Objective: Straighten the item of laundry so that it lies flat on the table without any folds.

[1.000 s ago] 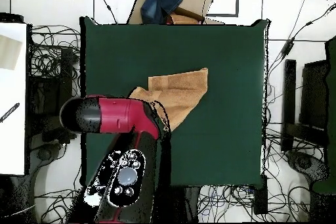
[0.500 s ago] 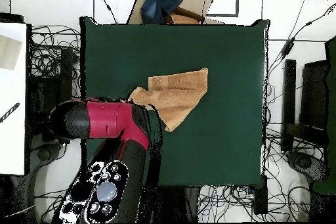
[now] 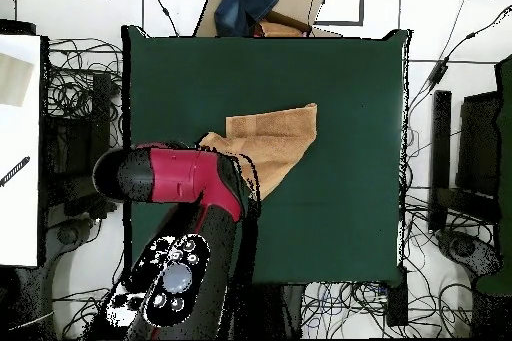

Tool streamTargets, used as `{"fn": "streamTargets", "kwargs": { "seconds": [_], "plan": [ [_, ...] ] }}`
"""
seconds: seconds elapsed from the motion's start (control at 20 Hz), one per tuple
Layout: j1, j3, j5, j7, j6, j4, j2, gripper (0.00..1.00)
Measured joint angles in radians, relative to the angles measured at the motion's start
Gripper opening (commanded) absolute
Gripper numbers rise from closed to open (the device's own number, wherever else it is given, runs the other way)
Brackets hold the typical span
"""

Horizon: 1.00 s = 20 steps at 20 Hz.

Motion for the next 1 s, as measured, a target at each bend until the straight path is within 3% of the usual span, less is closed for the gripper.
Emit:
{"fn": "streamTargets", "kwargs": {
  "seconds": [0.55,1.0],
  "plan": [
    [0.095,-0.029,0.016,0.017,0.006,0.000,0.028,1.00],
    [0.189,-0.055,0.064,0.113,0.102,0.000,0.029,1.00]
  ]
}}
